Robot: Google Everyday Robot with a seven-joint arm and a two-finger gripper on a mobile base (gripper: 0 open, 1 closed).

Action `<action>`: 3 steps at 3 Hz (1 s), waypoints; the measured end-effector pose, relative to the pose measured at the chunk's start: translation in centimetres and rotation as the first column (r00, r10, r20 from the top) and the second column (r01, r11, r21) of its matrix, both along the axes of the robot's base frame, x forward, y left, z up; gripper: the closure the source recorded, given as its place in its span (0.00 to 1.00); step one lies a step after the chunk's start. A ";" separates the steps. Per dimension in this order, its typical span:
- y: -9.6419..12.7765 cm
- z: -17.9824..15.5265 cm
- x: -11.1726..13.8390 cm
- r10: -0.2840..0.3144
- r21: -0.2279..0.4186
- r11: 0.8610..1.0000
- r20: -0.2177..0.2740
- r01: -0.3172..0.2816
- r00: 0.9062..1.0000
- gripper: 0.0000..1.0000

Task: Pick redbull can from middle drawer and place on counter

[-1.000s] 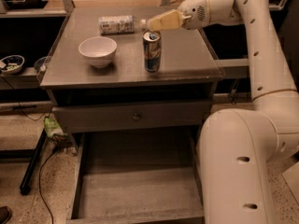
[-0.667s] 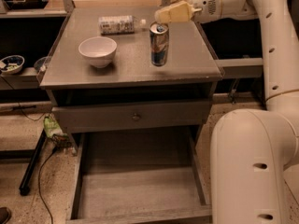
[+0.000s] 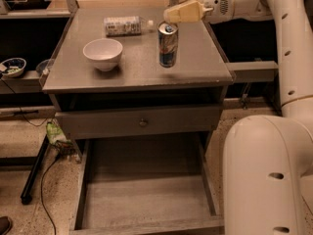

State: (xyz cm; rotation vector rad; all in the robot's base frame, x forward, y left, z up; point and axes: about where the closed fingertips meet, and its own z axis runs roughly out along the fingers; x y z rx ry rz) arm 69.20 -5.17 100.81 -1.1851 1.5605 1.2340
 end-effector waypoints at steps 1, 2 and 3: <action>0.1 -0.1 0.6 -0.008 0.017 1.000 0.012 0.008 1.000 1.00; 1.7 -1.7 1.6 0.027 0.055 0.998 -0.013 -0.026 1.000 1.00; 3.5 -3.6 2.4 0.063 0.066 0.996 -0.044 -0.060 0.997 1.00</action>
Offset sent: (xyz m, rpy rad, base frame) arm 0.0559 0.0139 -0.0272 0.0945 0.0480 0.0727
